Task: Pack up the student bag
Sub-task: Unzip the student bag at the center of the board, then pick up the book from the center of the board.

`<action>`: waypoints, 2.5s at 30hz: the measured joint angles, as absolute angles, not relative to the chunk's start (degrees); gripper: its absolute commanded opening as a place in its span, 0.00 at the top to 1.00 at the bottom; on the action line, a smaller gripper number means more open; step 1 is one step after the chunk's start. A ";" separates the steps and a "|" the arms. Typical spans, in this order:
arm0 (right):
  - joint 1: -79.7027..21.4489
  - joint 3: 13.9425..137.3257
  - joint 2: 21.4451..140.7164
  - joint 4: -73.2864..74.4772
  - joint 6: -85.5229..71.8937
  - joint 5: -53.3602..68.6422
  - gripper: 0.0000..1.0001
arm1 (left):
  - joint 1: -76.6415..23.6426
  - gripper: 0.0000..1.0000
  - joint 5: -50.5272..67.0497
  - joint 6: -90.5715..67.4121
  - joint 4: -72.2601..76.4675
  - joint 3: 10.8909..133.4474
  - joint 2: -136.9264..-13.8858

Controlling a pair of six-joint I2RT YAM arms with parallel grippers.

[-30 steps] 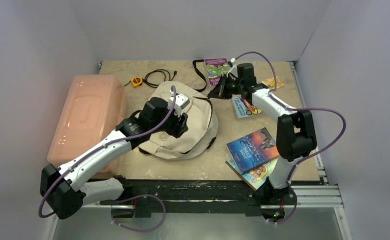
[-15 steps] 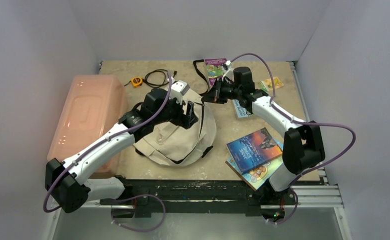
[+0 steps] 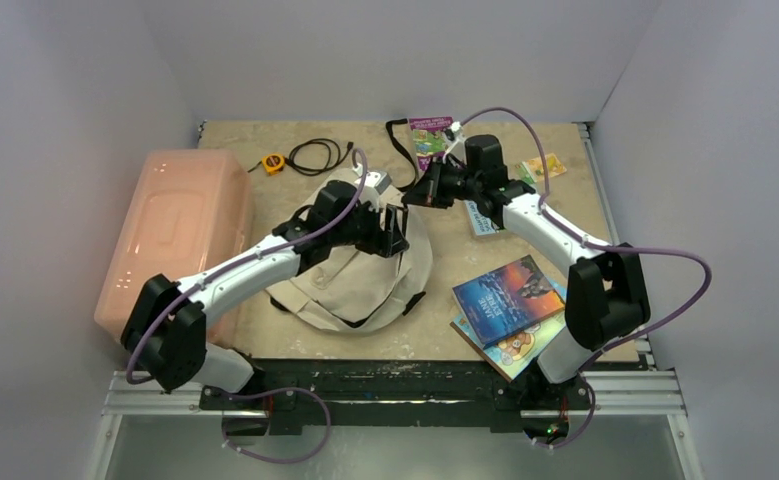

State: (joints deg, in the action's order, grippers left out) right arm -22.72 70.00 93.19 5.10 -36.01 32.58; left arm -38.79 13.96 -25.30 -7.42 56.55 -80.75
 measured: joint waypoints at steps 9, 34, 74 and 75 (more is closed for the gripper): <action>-24.86 69.52 92.49 5.21 -35.20 29.30 1.00 | -35.62 0.91 17.69 -26.94 -7.81 58.00 -84.93; -23.20 91.48 113.58 17.52 -26.92 27.75 1.00 | -34.87 1.00 13.52 -18.41 -18.63 61.43 -79.81; 33.65 31.92 49.63 31.33 -45.60 -1.17 0.01 | -33.36 1.00 21.91 -23.03 -23.29 64.29 -86.98; 35.00 30.26 50.22 30.96 -45.93 -0.23 0.01 | -33.36 1.00 22.33 -23.29 -23.20 64.29 -87.24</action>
State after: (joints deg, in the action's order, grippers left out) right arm 35.00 30.26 50.22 30.96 -45.93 -0.23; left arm -33.36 22.33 -23.29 -23.20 64.29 -87.24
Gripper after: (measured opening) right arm 0.987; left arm 0.056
